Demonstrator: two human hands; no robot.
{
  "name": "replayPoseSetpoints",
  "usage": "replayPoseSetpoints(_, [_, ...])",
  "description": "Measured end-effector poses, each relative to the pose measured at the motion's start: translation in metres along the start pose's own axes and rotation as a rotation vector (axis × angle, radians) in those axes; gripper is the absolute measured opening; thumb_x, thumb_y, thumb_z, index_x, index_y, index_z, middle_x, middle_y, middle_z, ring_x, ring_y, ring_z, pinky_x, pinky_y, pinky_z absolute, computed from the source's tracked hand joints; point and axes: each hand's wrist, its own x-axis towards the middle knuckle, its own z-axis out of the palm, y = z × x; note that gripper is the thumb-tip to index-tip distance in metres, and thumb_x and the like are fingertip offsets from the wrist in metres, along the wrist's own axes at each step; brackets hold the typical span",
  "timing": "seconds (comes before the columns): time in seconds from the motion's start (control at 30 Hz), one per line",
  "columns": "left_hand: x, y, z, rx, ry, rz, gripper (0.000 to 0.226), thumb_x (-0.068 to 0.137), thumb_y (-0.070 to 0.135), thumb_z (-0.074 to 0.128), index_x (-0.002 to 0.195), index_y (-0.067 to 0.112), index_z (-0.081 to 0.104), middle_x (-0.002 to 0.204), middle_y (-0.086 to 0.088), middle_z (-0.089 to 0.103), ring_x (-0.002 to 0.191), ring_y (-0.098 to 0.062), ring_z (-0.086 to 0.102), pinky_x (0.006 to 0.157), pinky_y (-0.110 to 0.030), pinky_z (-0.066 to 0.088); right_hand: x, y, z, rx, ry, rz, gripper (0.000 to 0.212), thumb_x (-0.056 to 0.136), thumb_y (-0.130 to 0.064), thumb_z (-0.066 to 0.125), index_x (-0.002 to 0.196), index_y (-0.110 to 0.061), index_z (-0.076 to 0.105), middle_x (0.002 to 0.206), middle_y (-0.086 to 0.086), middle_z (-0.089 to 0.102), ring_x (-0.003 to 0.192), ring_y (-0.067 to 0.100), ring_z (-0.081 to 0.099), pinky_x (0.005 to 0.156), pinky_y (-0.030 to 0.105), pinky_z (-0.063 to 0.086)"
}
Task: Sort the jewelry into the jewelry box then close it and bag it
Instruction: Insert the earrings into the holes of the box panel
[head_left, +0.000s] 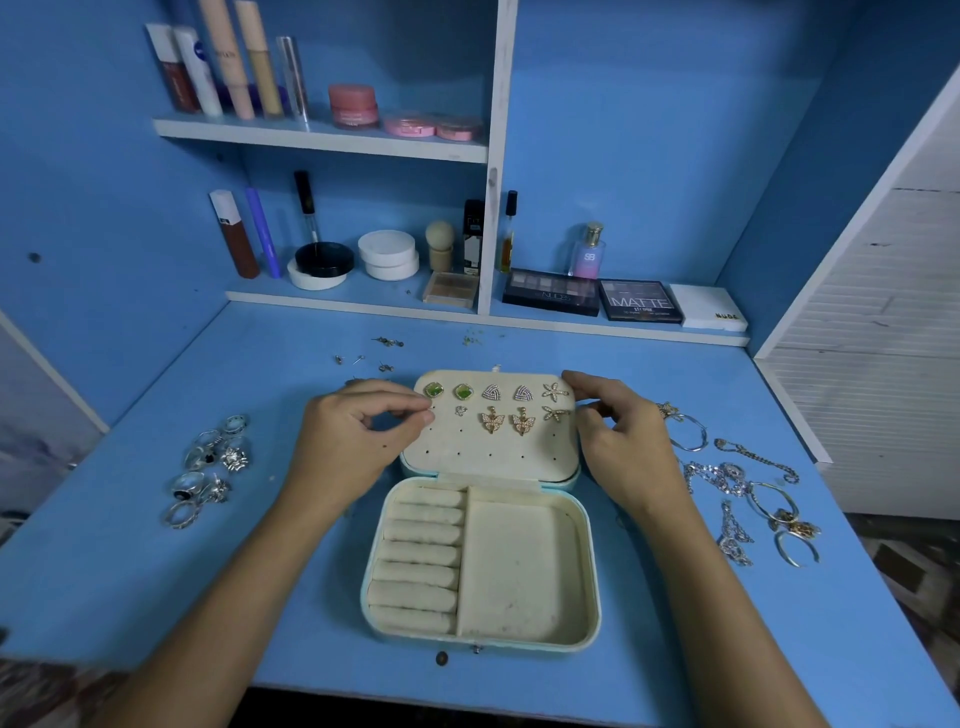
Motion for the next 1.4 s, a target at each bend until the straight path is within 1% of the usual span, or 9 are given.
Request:
replayPoseSetpoints(0.27, [0.0,0.003,0.001,0.016,-0.008,0.01,0.019,0.073,0.003,0.084,0.088,0.013,0.08,0.088,0.011,0.074,0.078,0.004,0.067,0.067,-0.002,0.042,0.0,0.0,0.0,-0.002,-0.003,0.002,0.044,0.092,-0.002,0.046,0.123,-0.025,0.068,0.115,-0.008,0.066,0.081,-0.011,0.057,0.067,0.004,0.043])
replayPoseSetpoints(0.53, [0.002,0.002,0.003,0.052,-0.03,0.021,0.016,0.076,0.007,0.083,0.09,0.015,0.081,0.09,0.009,0.073,0.073,0.006,0.061,0.066,0.0,0.036,-0.001,-0.001,-0.001,-0.006,-0.002,-0.009,0.043,0.093,-0.001,0.046,0.123,-0.023,0.068,0.116,-0.007,0.066,0.084,-0.016,0.055,0.069,0.002,0.043])
replayPoseSetpoints(0.6, [0.002,0.001,0.003,0.063,-0.044,0.019,0.015,0.077,0.01,0.083,0.091,0.017,0.08,0.089,0.014,0.071,0.078,0.003,0.063,0.071,-0.002,0.039,0.0,-0.001,-0.001,-0.002,-0.002,-0.009,0.043,0.093,-0.001,0.047,0.123,-0.024,0.068,0.116,-0.008,0.066,0.086,-0.015,0.056,0.068,0.002,0.043])
replayPoseSetpoints(0.73, [0.002,-0.001,0.003,0.068,-0.042,0.027,0.016,0.078,0.015,0.083,0.092,0.021,0.08,0.093,0.014,0.067,0.089,-0.01,0.066,0.085,-0.018,0.049,0.0,-0.001,0.0,-0.001,0.0,-0.003,0.043,0.093,-0.001,0.046,0.123,-0.024,0.068,0.115,-0.008,0.066,0.083,-0.014,0.056,0.067,0.003,0.043])
replayPoseSetpoints(0.8, [0.003,-0.001,0.003,0.046,-0.02,0.037,0.017,0.077,0.014,0.083,0.091,0.023,0.079,0.091,0.012,0.068,0.087,-0.011,0.065,0.081,-0.018,0.049,0.0,-0.001,0.0,0.002,0.001,-0.003,0.043,0.093,-0.001,0.046,0.123,-0.024,0.068,0.115,-0.008,0.066,0.083,-0.014,0.056,0.067,0.002,0.043])
replayPoseSetpoints(0.93, [0.004,-0.002,0.001,0.077,0.012,0.007,0.018,0.083,0.01,0.077,0.095,0.022,0.076,0.096,0.011,0.066,0.081,-0.009,0.058,0.067,-0.007,0.038,0.0,-0.001,0.0,0.0,0.001,-0.005,0.043,0.093,-0.001,0.047,0.123,-0.024,0.068,0.116,-0.006,0.066,0.082,-0.013,0.057,0.068,0.003,0.043])
replayPoseSetpoints(1.03, [0.006,-0.005,0.002,0.093,-0.023,-0.107,0.026,0.089,0.016,0.071,0.11,0.029,0.066,0.103,0.016,0.061,0.085,-0.007,0.057,0.07,-0.013,0.04,0.0,-0.001,0.0,0.001,0.002,-0.007,0.042,0.093,-0.001,0.047,0.123,-0.022,0.068,0.115,-0.005,0.066,0.082,-0.014,0.056,0.068,0.002,0.042])
replayPoseSetpoints(1.17, [0.01,-0.005,0.005,0.065,-0.104,-0.222,0.036,0.093,0.025,0.067,0.128,0.026,0.062,0.108,0.012,0.058,0.085,0.001,0.054,0.07,-0.004,0.039,-0.001,0.0,0.0,-0.004,0.0,-0.009,0.042,0.094,-0.002,0.047,0.123,-0.024,0.068,0.115,-0.006,0.066,0.084,-0.012,0.057,0.068,0.002,0.042])
replayPoseSetpoints(1.4, [0.012,-0.001,0.008,0.113,-0.166,-0.22,0.031,0.093,0.033,0.064,0.123,0.027,0.066,0.103,0.015,0.053,0.086,0.002,0.054,0.073,-0.013,0.04,0.0,0.0,0.001,-0.012,-0.003,-0.012,0.042,0.094,-0.002,0.047,0.124,-0.024,0.067,0.115,-0.007,0.066,0.089,-0.013,0.056,0.07,0.001,0.042])
